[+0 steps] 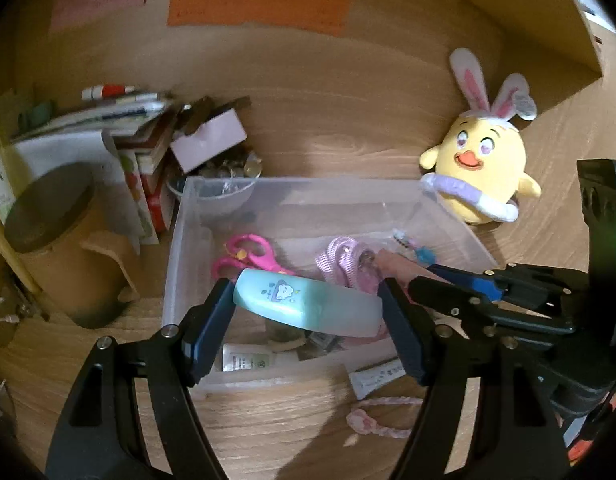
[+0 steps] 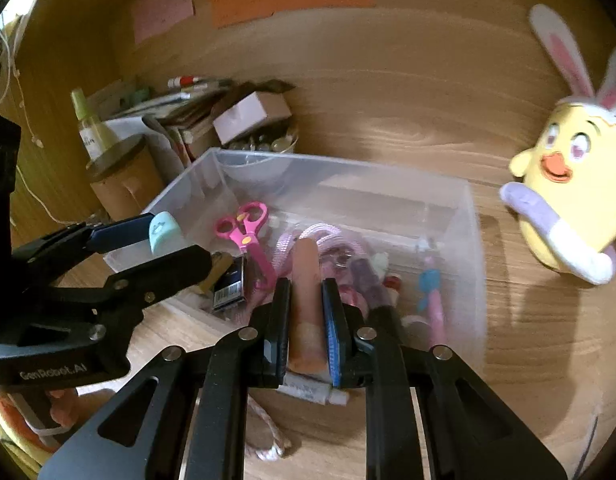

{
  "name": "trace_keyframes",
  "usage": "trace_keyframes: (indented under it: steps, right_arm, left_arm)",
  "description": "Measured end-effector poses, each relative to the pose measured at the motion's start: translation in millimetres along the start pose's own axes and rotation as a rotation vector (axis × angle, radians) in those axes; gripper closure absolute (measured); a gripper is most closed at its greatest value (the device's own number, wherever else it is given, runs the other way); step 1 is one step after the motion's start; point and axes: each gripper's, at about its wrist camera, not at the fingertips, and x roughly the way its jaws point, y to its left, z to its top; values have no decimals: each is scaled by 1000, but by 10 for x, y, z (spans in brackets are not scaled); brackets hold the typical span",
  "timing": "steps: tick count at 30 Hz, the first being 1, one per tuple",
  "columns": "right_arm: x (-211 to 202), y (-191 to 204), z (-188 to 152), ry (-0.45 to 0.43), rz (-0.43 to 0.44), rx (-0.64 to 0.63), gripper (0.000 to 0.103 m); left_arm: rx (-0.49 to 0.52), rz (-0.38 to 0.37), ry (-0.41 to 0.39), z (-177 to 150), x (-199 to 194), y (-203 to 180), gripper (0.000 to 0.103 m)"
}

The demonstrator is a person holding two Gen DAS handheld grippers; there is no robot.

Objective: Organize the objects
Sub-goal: 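Carry the lip gloss and mint green tube over the clear box and release both, then grasp the pink rope bracelet with the left tool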

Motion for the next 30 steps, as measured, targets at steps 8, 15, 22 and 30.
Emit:
trace_keyframes:
  steps: [8,15,22,30]
  right_arm:
    - [57,64,16,8,-39,-35,86]
    - [-131,3,-12,3,-12,-23,66]
    - [-423,-17,-175,-30,-5,-31,54]
    - [-531,-71,-466,-1,-16,-36,53]
  left_arm:
    - [-14,12,40,-19,134,37,27]
    - [-44,-3,13,-13,-22,61,11]
    - [-9,20,-13,-126,-317,-3,2]
    - [34,12,56,-440,-323,-91,2]
